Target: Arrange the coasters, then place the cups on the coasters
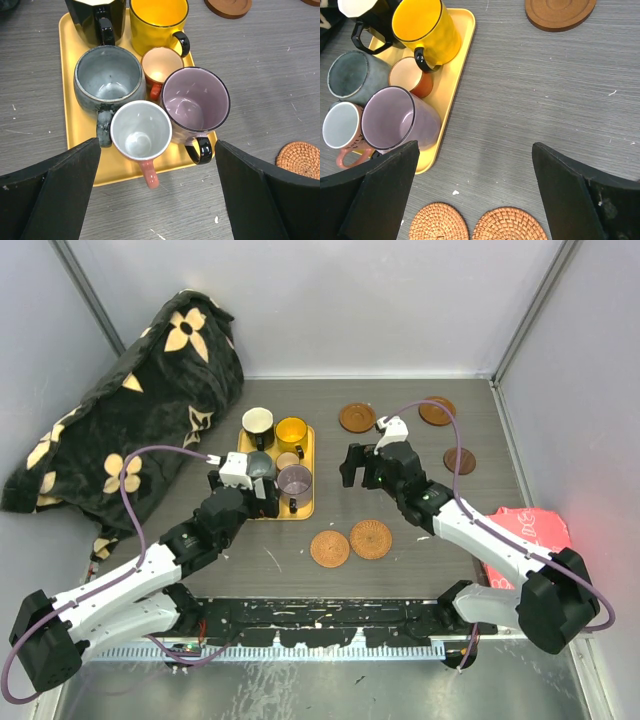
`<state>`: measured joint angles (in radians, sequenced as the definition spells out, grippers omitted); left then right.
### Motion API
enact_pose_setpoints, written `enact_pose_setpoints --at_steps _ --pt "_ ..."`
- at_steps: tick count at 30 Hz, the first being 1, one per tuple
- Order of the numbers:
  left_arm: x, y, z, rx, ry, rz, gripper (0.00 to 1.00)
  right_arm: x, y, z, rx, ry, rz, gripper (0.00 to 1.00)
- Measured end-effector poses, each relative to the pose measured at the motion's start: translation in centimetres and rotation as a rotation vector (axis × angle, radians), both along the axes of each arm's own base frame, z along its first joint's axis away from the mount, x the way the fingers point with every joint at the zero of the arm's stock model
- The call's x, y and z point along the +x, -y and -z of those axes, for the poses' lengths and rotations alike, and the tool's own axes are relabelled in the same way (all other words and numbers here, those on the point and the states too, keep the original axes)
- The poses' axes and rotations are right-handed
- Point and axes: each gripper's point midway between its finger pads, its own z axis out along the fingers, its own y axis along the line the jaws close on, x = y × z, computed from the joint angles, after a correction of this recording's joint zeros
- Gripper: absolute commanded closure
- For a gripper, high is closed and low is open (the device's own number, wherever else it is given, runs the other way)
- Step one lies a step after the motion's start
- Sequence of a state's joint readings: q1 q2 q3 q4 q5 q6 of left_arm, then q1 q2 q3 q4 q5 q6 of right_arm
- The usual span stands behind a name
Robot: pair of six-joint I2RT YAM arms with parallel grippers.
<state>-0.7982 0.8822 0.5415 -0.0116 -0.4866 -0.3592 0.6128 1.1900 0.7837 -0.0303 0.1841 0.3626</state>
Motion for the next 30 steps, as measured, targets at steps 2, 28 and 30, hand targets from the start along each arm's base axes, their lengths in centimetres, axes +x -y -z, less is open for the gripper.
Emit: enact_pose_setpoints --at_steps 2,28,30 --pt "0.0 0.0 0.0 0.0 0.0 -0.002 0.02 0.0 0.0 -0.1 0.0 0.005 -0.001 0.0" --pt "-0.3 -0.6 1.4 -0.009 -0.06 -0.047 0.02 6.5 8.7 0.5 -0.097 -0.008 0.407 0.1" --pt "-0.4 -0.6 1.2 -0.017 -0.057 -0.049 0.02 8.0 10.4 0.0 -0.087 -0.009 0.463 0.14"
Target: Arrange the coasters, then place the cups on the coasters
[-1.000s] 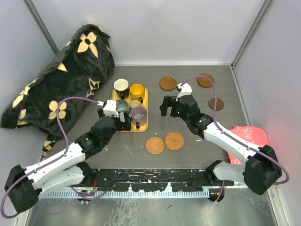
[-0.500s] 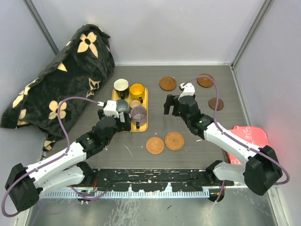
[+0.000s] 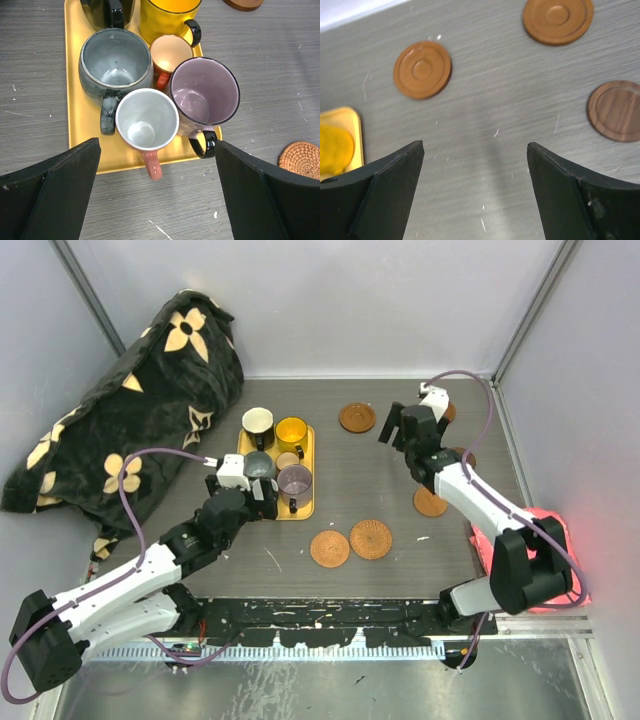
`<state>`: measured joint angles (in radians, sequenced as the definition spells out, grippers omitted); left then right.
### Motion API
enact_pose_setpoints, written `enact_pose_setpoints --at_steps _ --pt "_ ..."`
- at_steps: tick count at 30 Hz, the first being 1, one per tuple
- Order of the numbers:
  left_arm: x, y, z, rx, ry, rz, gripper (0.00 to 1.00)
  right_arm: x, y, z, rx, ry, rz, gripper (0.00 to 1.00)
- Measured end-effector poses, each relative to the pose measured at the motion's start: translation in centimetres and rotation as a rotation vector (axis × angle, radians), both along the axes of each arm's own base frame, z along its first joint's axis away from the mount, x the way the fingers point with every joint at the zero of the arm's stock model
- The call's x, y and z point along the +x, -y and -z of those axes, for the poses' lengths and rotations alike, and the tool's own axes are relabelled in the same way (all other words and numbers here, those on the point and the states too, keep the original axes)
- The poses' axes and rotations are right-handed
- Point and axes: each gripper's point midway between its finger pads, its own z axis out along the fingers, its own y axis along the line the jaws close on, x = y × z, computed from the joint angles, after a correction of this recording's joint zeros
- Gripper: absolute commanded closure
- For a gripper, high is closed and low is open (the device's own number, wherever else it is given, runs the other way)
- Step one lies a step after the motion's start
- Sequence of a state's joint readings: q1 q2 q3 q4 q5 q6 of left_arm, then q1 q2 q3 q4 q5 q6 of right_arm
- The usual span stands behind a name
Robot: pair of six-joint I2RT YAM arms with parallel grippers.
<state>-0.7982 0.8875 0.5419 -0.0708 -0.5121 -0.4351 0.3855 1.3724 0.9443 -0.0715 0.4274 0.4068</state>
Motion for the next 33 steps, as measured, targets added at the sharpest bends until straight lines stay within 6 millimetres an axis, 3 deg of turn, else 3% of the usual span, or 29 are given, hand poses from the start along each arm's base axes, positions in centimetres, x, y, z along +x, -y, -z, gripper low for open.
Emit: enact_pose_setpoints --at_steps 7,9,16,22,33 --pt "-0.1 0.0 -0.2 -0.019 -0.001 -0.004 0.02 6.4 3.8 0.0 0.054 -0.028 0.104 0.33" --pt "-0.1 0.1 -0.2 -0.022 -0.002 -0.006 0.02 8.3 4.8 0.5 0.077 -0.041 0.124 0.42" --pt "-0.1 0.2 0.1 -0.023 -0.011 0.001 0.02 14.3 7.9 4.0 0.078 -0.114 0.191 0.57" --pt "-0.1 0.4 0.1 -0.023 -0.018 0.007 0.02 16.3 9.4 7.1 0.06 -0.168 0.225 0.58" --pt "0.1 1.1 0.8 -0.016 -0.055 0.009 0.02 20.7 13.7 9.2 0.031 -0.169 0.305 0.61"
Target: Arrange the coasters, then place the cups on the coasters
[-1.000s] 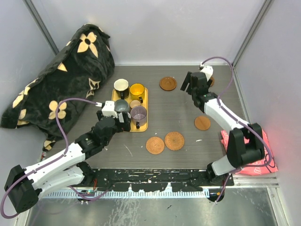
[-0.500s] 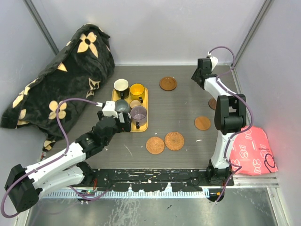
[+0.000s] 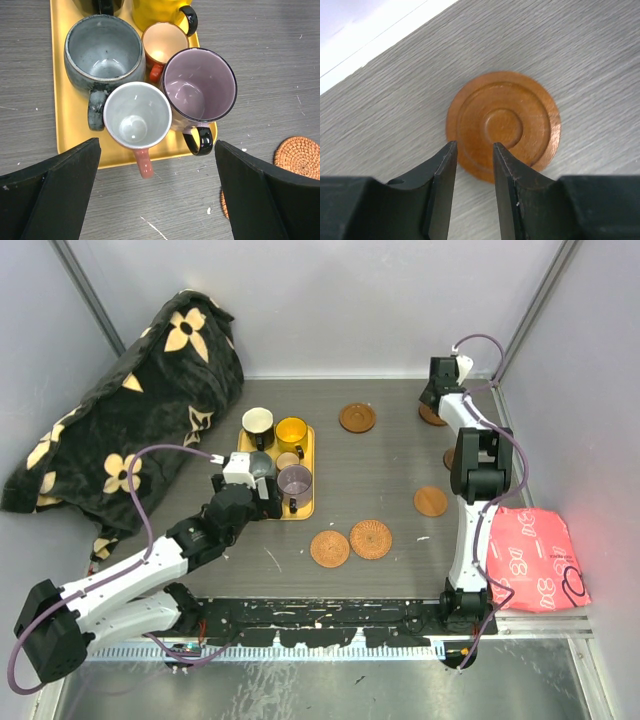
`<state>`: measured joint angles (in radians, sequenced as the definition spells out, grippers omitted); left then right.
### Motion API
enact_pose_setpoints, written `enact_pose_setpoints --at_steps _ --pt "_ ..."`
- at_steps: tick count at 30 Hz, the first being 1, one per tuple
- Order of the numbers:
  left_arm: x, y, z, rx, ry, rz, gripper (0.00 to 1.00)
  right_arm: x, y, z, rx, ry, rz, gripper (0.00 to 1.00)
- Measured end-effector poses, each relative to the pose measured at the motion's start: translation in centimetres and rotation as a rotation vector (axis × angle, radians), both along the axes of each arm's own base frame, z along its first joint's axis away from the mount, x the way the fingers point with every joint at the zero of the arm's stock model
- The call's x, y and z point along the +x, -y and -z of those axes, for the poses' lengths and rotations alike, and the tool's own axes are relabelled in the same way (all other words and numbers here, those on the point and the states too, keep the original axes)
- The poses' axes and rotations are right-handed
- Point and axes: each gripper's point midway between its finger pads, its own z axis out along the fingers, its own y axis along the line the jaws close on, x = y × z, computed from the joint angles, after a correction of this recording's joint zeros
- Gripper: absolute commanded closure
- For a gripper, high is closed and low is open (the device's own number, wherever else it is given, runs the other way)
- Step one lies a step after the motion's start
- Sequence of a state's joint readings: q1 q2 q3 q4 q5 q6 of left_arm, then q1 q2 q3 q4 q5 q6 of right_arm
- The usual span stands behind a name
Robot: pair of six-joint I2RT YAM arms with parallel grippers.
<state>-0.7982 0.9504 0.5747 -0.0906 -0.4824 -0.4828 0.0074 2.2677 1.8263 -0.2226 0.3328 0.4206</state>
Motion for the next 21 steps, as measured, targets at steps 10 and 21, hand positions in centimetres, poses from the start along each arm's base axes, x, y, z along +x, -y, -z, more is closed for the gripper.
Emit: enact_pose_setpoints --at_steps 10,21 --pt "0.0 0.0 0.0 0.006 -0.006 0.0 0.02 0.7 2.2 3.9 -0.004 -0.077 0.034 0.61" --pt "0.1 0.1 0.4 0.023 -0.022 -0.001 0.02 0.3 1.8 4.7 0.012 -0.112 0.013 0.7"
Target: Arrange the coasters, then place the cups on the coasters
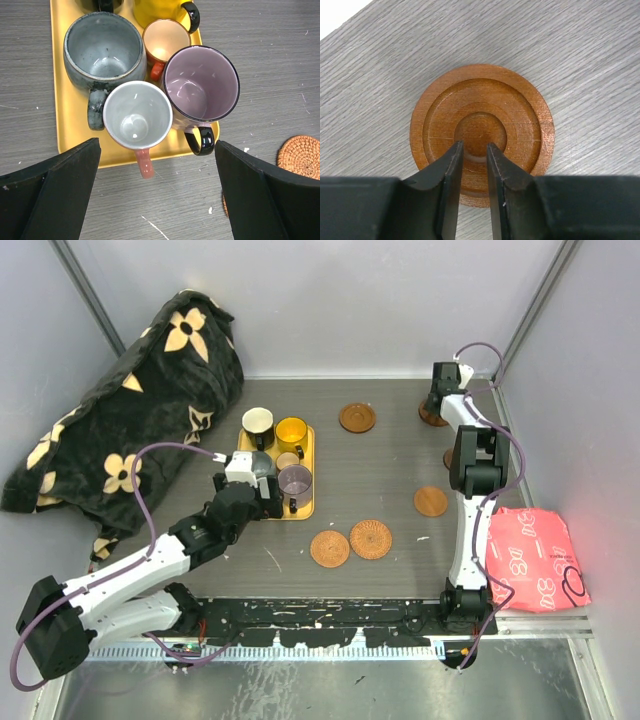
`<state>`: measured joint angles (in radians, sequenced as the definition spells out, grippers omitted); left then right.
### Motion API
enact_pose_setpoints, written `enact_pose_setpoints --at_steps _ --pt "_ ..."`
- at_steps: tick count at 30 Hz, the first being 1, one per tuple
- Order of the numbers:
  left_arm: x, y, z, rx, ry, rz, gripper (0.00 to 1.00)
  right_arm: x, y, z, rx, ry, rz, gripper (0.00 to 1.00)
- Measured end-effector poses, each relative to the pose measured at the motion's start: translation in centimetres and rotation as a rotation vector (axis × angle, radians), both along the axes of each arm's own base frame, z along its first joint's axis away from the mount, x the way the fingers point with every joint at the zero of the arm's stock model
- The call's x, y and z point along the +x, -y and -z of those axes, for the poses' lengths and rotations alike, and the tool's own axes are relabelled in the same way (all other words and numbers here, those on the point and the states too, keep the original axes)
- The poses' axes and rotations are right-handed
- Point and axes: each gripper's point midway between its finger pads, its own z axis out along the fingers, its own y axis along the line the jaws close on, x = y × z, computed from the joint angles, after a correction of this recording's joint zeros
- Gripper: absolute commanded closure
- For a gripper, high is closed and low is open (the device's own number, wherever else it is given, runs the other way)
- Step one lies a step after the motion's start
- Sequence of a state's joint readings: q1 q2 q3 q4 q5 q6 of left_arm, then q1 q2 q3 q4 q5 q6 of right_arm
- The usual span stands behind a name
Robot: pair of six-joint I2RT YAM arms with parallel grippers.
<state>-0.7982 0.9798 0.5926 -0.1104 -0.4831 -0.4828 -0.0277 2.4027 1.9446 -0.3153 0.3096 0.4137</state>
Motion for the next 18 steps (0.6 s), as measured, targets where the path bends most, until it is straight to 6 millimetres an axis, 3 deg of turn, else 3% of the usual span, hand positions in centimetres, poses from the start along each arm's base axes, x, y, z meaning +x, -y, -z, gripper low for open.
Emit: enact_pose_setpoints --at_steps 8,18 --pt "0.1 0.1 -0.3 -0.006 0.006 0.0 0.02 -0.7 -0.2 0.5 0.008 -0.001 -0.011 0.72" --pt "0.0 -0.1 -1.3 -0.03 0.03 -0.003 0.02 -5.1 -1.1 0.6 0.046 -0.055 -0.033 0.72"
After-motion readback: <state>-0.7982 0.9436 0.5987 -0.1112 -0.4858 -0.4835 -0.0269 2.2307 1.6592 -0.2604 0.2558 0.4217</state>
